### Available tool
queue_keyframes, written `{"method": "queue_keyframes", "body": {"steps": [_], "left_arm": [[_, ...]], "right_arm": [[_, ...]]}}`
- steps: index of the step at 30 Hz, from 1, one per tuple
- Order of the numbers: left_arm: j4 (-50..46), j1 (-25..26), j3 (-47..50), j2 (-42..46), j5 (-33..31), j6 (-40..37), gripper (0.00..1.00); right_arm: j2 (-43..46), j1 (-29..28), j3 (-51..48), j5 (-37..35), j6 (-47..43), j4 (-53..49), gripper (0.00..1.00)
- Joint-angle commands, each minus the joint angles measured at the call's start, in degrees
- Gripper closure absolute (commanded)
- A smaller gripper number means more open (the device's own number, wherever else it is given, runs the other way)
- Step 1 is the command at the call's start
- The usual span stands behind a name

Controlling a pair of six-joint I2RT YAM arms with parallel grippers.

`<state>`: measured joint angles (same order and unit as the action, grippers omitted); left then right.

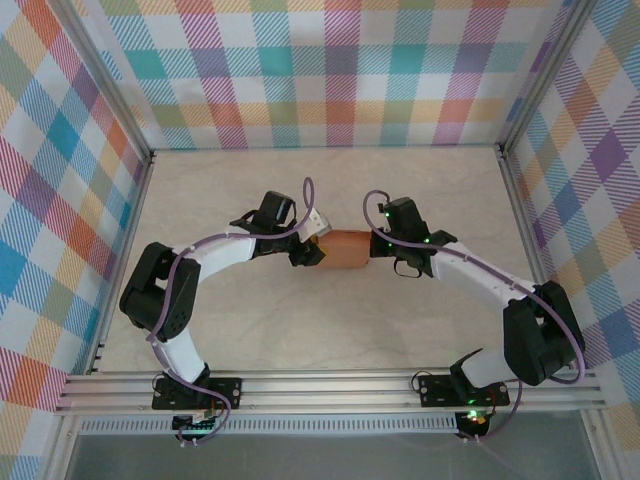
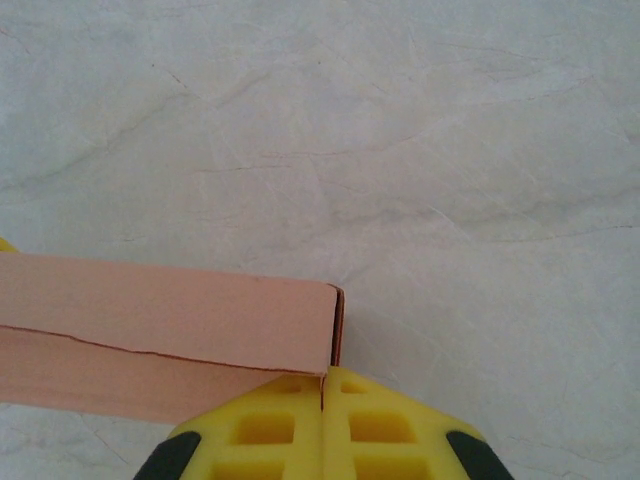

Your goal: Fold the paper box

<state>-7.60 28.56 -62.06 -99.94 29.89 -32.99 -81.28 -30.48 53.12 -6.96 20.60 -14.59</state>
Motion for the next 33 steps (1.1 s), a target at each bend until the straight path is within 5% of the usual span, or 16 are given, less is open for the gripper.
{"method": "queue_keyframes", "body": {"steps": [1,5,15,25,33], "left_arm": [[-2.2,1.1,-1.4,-1.4,-3.5,0.9,0.57],[-2.6,1.1,-1.5,-1.4,-3.4,1.0,0.52],[-0.7,1.1,0.9,1.7,-5.8,5.5,0.0],[12.0,1.2,9.3,8.4,-9.5,16.7,0.0],[9.7,1.2,14.5,14.8,-11.8,18.1,0.0]], "right_arm": [[0.2,-1.7,2.6,3.5,0.7,-1.8,1.0],[-0.4,-1.7,2.3,3.2,0.4,-1.8,1.0],[-0.4,-1.7,2.8,1.4,0.1,-3.1,1.0],[-1.3,-1.8,5.2,0.7,0.1,-6.0,1.0],[-0.9,-2.0,6.5,-0.9,0.5,-8.2,1.0]]}}
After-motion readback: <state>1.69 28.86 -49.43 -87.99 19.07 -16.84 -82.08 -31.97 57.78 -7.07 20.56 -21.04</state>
